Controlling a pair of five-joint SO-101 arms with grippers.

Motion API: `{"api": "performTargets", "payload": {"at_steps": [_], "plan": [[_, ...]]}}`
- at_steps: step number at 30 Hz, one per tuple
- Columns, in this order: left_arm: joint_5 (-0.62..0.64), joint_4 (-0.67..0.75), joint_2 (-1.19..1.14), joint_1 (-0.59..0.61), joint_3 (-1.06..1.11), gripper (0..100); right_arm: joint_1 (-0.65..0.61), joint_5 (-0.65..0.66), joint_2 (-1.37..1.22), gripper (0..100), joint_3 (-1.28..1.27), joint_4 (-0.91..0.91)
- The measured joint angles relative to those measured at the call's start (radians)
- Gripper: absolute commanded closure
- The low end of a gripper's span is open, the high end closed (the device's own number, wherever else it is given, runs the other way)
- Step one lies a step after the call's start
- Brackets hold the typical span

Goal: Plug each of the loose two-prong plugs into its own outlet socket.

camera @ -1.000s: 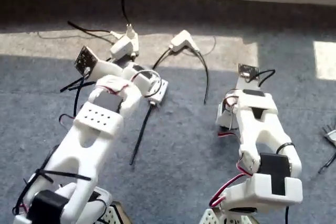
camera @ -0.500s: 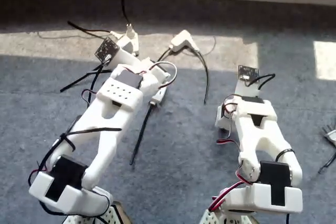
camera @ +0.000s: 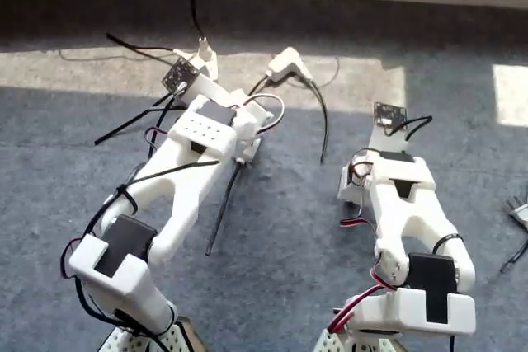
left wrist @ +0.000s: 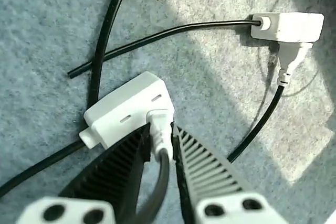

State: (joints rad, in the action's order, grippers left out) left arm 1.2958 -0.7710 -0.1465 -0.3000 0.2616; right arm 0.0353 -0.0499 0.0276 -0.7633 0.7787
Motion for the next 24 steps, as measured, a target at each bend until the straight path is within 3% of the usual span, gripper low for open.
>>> {"api": "performTargets", "payload": {"at_steps": [10,19,24], "plan": [[0.000,0.000,0.000,0.097,-0.002,99,0.000,0.000,0.002,99.1,0.000,0.000],[0.000,-0.026,0.000,0.100,-0.012,99,0.000,0.000,0.002,99.1,0.000,0.000],[0.091,-0.034,0.031,0.097,-0.038,99,0.000,0.000,0.002,99.1,-0.002,-0.009]]}}
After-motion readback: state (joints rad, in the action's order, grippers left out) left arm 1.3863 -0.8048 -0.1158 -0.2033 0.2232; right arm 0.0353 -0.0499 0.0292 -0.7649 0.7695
